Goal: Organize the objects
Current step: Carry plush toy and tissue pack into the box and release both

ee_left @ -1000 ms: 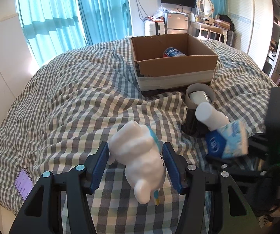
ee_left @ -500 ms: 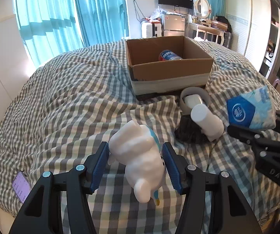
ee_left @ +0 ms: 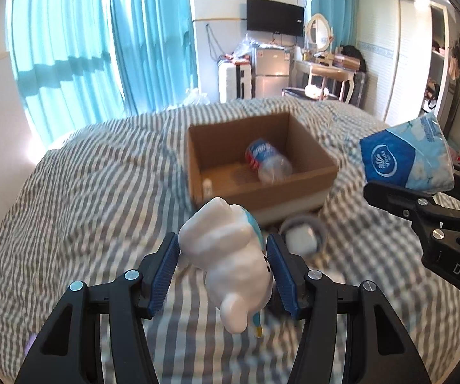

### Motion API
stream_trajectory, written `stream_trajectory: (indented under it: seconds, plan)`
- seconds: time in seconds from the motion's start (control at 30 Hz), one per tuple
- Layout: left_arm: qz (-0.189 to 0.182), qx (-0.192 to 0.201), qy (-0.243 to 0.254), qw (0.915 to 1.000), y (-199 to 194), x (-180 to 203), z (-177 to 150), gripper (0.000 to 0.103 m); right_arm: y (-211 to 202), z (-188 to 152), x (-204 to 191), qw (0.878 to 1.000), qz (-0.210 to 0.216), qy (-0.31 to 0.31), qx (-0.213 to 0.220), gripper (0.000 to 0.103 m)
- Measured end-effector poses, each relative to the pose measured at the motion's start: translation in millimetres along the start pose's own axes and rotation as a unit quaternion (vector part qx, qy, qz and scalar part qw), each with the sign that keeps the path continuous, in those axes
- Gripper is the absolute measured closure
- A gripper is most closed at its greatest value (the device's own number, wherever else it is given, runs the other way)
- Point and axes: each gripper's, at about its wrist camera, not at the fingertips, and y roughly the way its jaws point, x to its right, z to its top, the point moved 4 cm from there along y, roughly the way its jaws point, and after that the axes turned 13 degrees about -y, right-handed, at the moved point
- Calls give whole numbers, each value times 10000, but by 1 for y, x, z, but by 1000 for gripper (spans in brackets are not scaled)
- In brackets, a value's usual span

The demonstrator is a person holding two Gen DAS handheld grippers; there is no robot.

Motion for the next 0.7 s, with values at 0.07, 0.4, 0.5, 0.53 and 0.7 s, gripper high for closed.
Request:
stream_trajectory:
  seconds: [0.07, 0.4, 0.5, 0.53, 0.7]
  plan:
    - [-28, 45, 40, 10000, 10, 5, 19, 45, 5, 16, 12, 10000, -70, -17, 43, 75]
    - [67, 111, -39, 9999, 83, 11, 102, 45, 69, 86, 67, 9999, -162, -29, 47, 75]
    - [150, 75, -1, 9999, 107, 12, 115, 45, 98, 98, 81, 9999, -137, -21, -57, 75]
    - [190, 31, 16, 9998, 115, 12, 118, 45, 109, 101, 86, 9999, -124, -30, -105, 75]
    - [232, -120, 7, 9997, 151, 12, 129, 45, 163, 111, 105, 9995, 12, 50, -299, 75]
